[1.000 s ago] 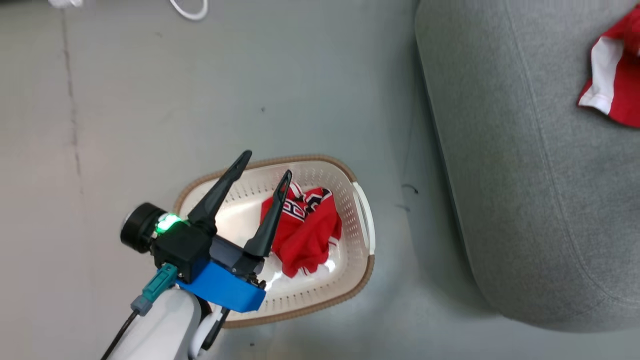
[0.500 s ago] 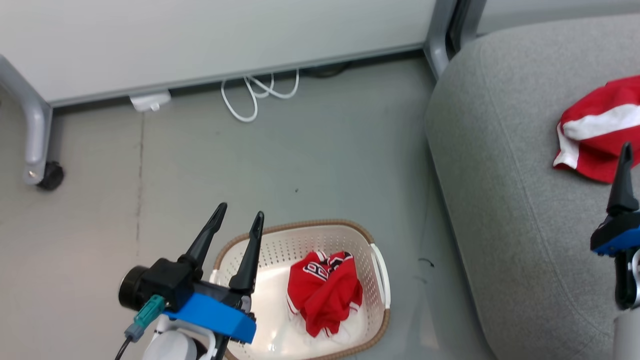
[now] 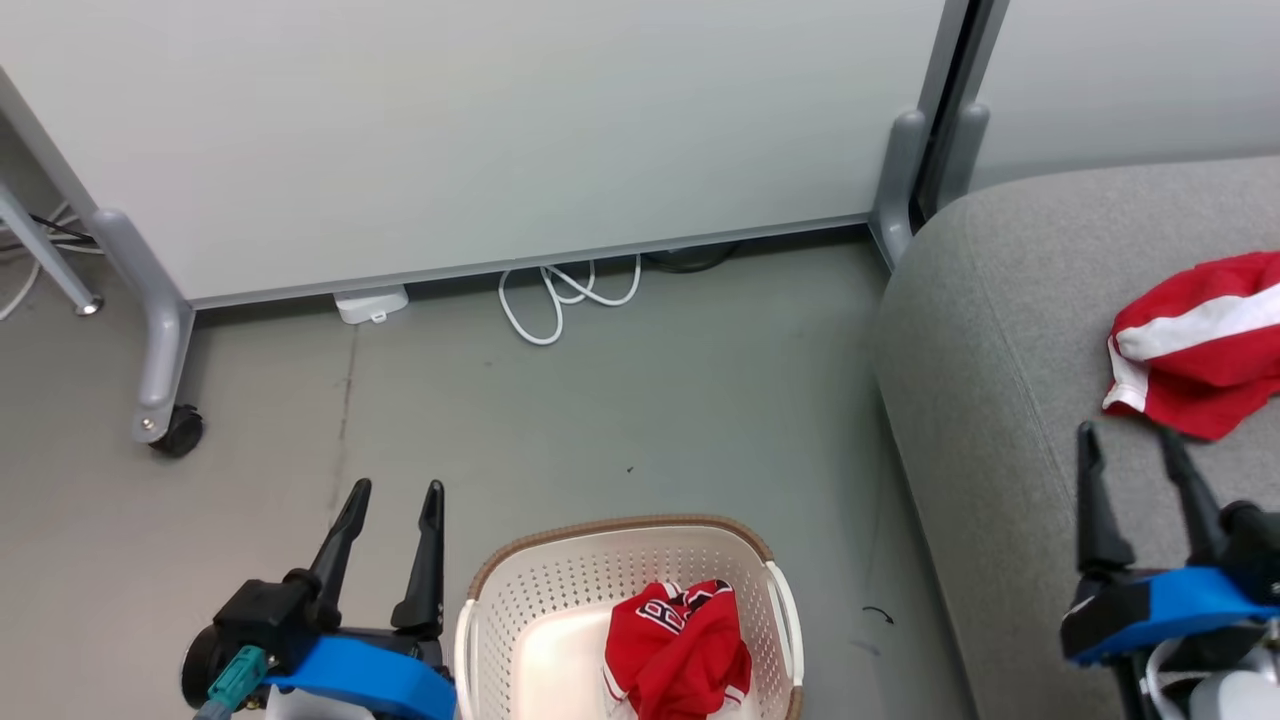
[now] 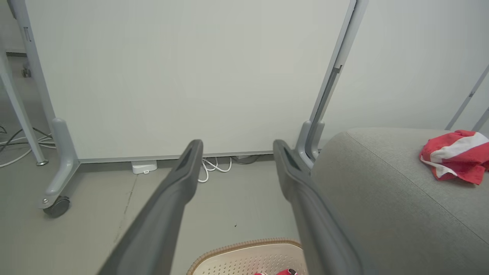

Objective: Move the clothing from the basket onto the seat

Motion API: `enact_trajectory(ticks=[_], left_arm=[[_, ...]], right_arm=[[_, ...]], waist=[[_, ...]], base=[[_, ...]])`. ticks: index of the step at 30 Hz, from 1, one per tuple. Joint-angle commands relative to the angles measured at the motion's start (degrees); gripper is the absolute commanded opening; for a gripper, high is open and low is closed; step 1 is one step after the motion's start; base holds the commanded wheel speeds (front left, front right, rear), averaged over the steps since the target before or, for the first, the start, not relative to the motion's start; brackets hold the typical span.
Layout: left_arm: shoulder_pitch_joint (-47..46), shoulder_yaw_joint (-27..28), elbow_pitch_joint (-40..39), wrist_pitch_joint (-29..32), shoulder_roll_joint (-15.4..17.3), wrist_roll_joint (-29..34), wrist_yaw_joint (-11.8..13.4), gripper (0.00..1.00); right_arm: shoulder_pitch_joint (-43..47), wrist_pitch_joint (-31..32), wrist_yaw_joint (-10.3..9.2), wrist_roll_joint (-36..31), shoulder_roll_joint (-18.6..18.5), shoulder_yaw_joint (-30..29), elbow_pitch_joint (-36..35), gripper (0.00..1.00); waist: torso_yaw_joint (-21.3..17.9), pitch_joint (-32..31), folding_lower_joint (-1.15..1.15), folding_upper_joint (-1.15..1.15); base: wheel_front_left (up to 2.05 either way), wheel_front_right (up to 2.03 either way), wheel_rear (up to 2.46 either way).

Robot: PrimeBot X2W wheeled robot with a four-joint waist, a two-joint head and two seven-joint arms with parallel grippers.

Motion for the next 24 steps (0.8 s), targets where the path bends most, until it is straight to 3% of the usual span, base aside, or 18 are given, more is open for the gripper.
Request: enact_trajectory(ticks=[1, 8, 24], left_arm=[[0.6, 1.0, 0.3, -0.3, -0.1, 0.5, -0.4, 1.0], [1.8, 3.5, 1.3, -0.3, -0.2, 1.6, -0.4, 1.0], [3.1, 4.7, 2.6, -0.3, -0.5, 2.2, -0.4, 1.0]], right_arm=[[1.6, -0.3, 0.03, 0.8, 0.1, 1.5, -0.3, 1.0], [4.7, -0.9, 0.02, 2.2, 0.0, 5.3, -0.7, 1.0], [6.7, -0.4, 0.03, 1.6, 0.1, 7.2, -1.0, 1.0]], waist=[[0.7, -0.8, 0.01, 0.0], [2.3, -2.3, 0.01, 0.0], [3.6, -3.4, 0.01, 0.0]], base=[[0.0, 0.0, 0.0], [0.0, 0.0, 0.0], [0.0, 0.0, 0.0]])
